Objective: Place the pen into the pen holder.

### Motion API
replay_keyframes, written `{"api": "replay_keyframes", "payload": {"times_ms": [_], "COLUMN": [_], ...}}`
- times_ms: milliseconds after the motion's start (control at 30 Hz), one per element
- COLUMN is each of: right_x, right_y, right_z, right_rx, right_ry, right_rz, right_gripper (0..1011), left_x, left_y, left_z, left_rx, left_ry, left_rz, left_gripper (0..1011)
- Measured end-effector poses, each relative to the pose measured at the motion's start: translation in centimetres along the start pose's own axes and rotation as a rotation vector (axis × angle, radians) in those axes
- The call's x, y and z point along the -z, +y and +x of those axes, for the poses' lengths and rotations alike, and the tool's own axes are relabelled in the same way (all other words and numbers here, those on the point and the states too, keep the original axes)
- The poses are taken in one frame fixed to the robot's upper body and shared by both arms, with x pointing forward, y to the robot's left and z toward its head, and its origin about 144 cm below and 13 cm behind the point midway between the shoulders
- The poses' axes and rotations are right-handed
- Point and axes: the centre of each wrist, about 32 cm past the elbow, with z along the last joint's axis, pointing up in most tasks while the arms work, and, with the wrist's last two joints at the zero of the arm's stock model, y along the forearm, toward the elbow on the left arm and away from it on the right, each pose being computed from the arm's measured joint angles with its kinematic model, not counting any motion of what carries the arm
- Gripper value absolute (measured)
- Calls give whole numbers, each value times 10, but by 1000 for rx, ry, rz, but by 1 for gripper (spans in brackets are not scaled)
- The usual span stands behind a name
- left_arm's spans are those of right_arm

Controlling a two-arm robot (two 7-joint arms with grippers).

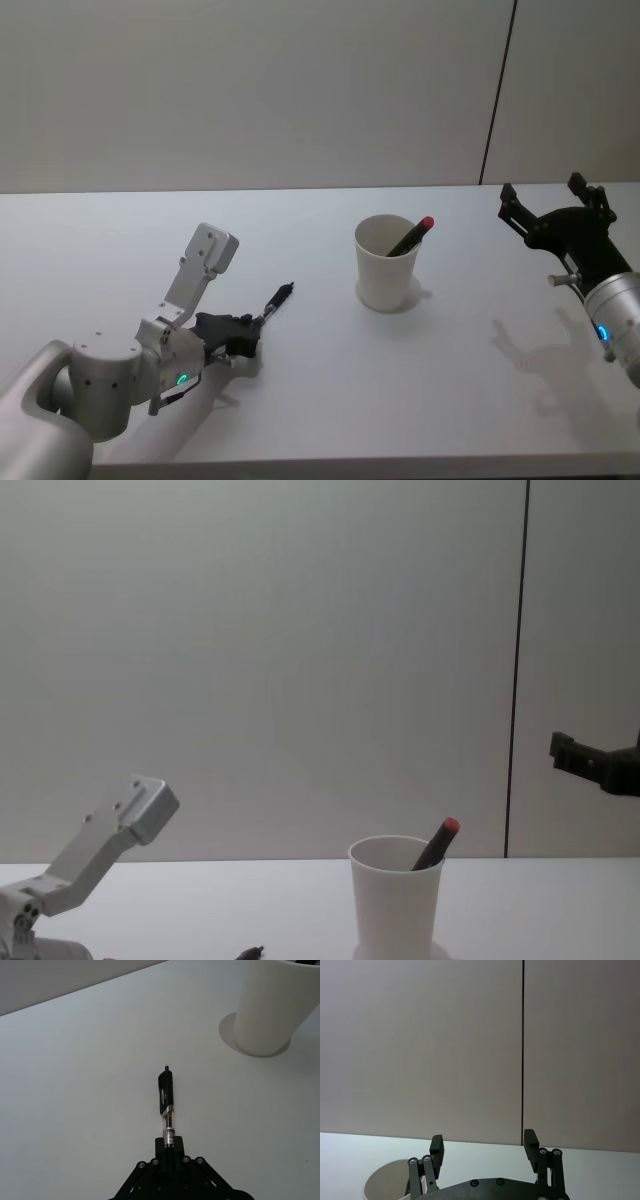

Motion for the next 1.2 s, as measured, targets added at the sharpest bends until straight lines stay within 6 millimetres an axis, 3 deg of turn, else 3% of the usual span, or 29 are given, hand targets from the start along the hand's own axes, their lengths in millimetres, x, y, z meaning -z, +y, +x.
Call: {"api": "replay_keyframes", "payload": {"times_ms": [567,1200], "right_x": [0,0], "right_y": [0,0], "right_z": [0,0], "right_rx": [0,0], "right_ry": [0,0], "right_rz": [0,0], "right_gripper": [1001,1001], "left_x": [-3,-28], "left_y": [4,33], "left_z": [-4,-8], "left_rx": [-9,-78], "left_ry": [-10,-94], "left_rz": [-23,-224], "left_gripper": [97,96]}}
